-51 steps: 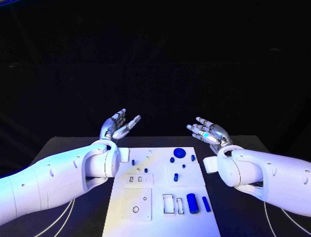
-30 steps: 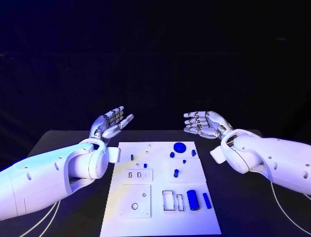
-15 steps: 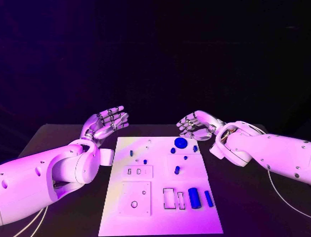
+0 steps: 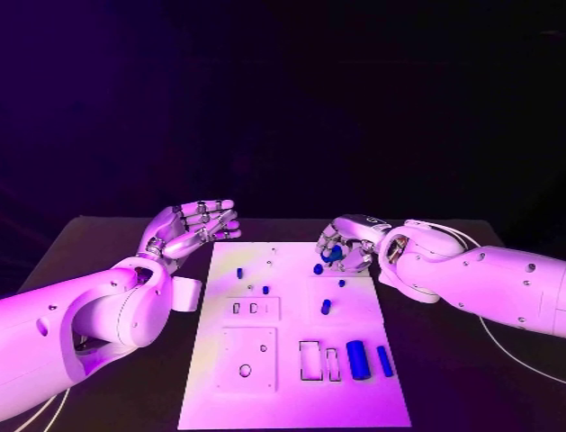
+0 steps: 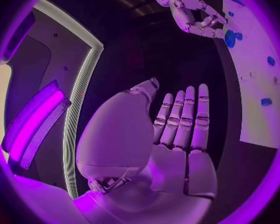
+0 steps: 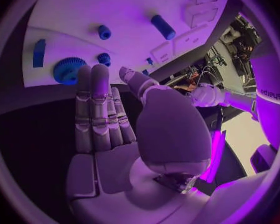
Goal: Assemble the parts on the task board
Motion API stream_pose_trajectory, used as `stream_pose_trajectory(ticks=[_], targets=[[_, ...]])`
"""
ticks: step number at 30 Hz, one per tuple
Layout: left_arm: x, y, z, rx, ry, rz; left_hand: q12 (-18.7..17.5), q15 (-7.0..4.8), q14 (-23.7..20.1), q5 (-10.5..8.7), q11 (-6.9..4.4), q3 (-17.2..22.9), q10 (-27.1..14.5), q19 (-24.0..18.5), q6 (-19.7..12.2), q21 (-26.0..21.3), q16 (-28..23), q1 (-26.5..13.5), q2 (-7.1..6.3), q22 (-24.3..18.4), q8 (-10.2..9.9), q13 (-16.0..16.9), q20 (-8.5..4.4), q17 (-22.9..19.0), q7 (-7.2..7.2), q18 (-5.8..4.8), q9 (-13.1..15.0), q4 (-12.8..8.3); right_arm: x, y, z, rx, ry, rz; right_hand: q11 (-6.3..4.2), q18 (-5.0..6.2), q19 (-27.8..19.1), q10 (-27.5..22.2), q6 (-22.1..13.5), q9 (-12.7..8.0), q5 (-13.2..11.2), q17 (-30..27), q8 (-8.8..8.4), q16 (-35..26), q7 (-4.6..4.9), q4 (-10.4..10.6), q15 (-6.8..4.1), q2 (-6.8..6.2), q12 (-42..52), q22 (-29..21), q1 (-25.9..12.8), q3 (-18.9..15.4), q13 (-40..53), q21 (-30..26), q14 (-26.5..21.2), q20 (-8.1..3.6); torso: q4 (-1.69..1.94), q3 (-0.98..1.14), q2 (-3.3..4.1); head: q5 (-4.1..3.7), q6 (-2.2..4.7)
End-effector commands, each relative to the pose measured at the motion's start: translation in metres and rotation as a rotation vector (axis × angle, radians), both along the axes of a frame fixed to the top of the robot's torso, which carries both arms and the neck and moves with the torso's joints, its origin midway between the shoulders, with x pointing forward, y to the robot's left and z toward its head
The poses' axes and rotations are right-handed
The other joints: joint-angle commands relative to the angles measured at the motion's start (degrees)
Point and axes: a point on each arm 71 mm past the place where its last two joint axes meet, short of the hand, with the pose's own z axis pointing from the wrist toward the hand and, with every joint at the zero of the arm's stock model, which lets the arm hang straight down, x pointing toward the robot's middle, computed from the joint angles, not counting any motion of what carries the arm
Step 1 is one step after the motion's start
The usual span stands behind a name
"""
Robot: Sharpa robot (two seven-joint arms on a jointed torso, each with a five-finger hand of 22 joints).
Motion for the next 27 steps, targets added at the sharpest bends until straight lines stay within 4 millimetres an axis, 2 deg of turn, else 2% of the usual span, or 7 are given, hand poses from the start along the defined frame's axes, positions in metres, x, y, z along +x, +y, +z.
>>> stream_pose_trajectory(ticks=[1, 2, 3, 4, 7, 19, 27], targets=[[-0.004, -0.008, 0.006, -0.006, -0.035, -0.076, -0.2, 0.18, -0.4, -0.28, 0.09, 0.3, 0.1, 0.4, 0.3, 0.3, -0.2, 0.0, -0.46, 0.0, 0.2, -0.1, -0.04, 0.1, 2.93, 0.73, 0.0, -0.1, 0.001, 0.002, -0.002, -0.107, -0.035, -0.019, -0.01, -1.46, 4.4, -0.7, 0.1, 1.2, 0.3, 10.8, 0.13, 12.2, -0.23, 1.3, -0.16, -0.95, 0.8, 15.0, -0.4, -0.1, 1.0, 12.2, 0.7, 0.06, 0.33, -0.12, 0.84, -0.14, 0.02], [-0.005, -0.008, 0.007, -0.008, -0.037, -0.080, -0.2, 0.18, -0.4, -0.28, 0.09, 0.3, 0.1, 0.4, 0.3, 0.3, -0.2, 0.0, -0.46, 0.0, 0.2, -0.1, -0.04, 0.1, 2.93, 0.73, 0.0, -0.1, 0.001, 0.002, -0.003, -0.111, -0.037, -0.020, -0.06, -2.19, 6.1, -0.8, 0.1, 1.6, 0.4, 16.2, 0.16, 17.9, -0.30, 1.6, -0.14, -1.02, 1.0, 20.4, -0.4, -0.1, 1.4, 16.4, 1.3, 0.10, 0.37, -0.13, 0.93, -0.16, 0.02], [-0.005, -0.009, 0.007, -0.009, -0.038, -0.083, -0.3, 0.20, -0.6, -0.28, 0.11, 0.4, 0.1, 0.4, 0.3, 0.3, -0.3, 0.0, -0.45, 0.0, 0.2, -0.2, -0.04, 0.1, 2.95, 0.72, 0.0, -0.1, 0.001, 0.003, -0.003, -0.113, -0.038, -0.021, -0.06, -2.29, 6.2, -0.9, 0.0, 1.7, 0.4, 17.1, 0.17, 19.0, -0.27, 1.8, -0.12, -1.06, 1.1, 21.3, -0.4, -0.1, 1.5, 17.2, 1.1, 0.13, 0.39, -0.15, 0.97, -0.17, 0.03], [-0.005, -0.009, 0.008, -0.011, -0.041, -0.086, -0.3, 0.21, -0.6, -0.29, 0.12, 0.4, 0.0, 0.4, 0.2, 0.3, -0.4, 0.0, -0.44, 0.0, 0.2, -0.2, -0.04, 0.1, 2.96, 0.72, 0.0, -0.1, 0.001, 0.003, -0.003, -0.117, -0.040, -0.023, -0.05, -2.97, 7.6, -0.9, 0.0, 2.2, 0.4, 22.0, 0.20, 24.4, -0.24, 2.2, -0.07, -1.20, 1.4, 26.5, -0.4, -0.1, 1.8, 21.2, 1.5, 0.21, 0.44, -0.19, 1.04, -0.19, 0.04], [-0.006, -0.010, 0.010, -0.015, -0.044, -0.092, -0.4, 0.24, -0.7, -0.28, 0.14, 0.5, 0.0, 0.4, 0.2, 0.3, -0.4, 0.0, -0.42, 0.0, 0.2, -0.2, -0.04, 0.1, 2.96, 0.71, 0.0, -0.1, 0.002, 0.003, -0.003, -0.124, -0.043, -0.030, 0.01, -3.71, 8.9, -1.1, -0.1, 3.0, 0.6, 27.3, 0.19, 30.2, -0.24, 2.8, 0.07, -1.43, 1.6, 32.5, -0.2, 0.1, 2.3, 25.7, 1.6, 0.37, 0.54, -0.23, 1.20, -0.30, 0.10], [-0.007, -0.010, 0.012, -0.019, -0.043, -0.096, -0.5, 0.30, -1.0, -0.30, 0.18, 0.6, -0.1, 0.4, 0.1, 0.4, -0.6, -0.1, -0.41, 0.0, 0.2, -0.2, -0.03, 0.1, 2.99, 0.69, 0.0, -0.1, 0.005, 0.006, -0.008, -0.138, -0.034, -0.038, -0.14, -4.98, 11.7, -0.1, -0.1, 4.2, 1.2, 33.9, 0.30, 37.4, -0.34, 3.8, 0.10, -1.03, 2.3, 41.7, 0.1, 2.1, 3.0, 32.3, 2.3, 0.52, 0.82, -0.25, 1.84, -0.49, 0.11], [-0.006, -0.010, 0.013, -0.019, -0.039, -0.096, -0.6, 0.35, -1.2, -0.32, 0.25, 0.7, -0.2, 0.5, 0.0, 0.4, -0.8, -0.2, -0.37, 0.0, 0.2, -0.3, -0.03, 0.2, 3.07, 0.68, 0.0, -0.1, 0.004, 0.009, -0.013, -0.135, -0.015, -0.032, -0.25, -5.26, 12.3, 0.4, 0.2, 4.6, 1.2, 35.4, 0.43, 39.0, -0.41, 4.1, 0.05, -1.00, 2.5, 43.7, -0.1, 3.3, 3.2, 33.7, 2.4, 0.49, 0.90, -0.28, 2.02, -0.39, 0.13]])
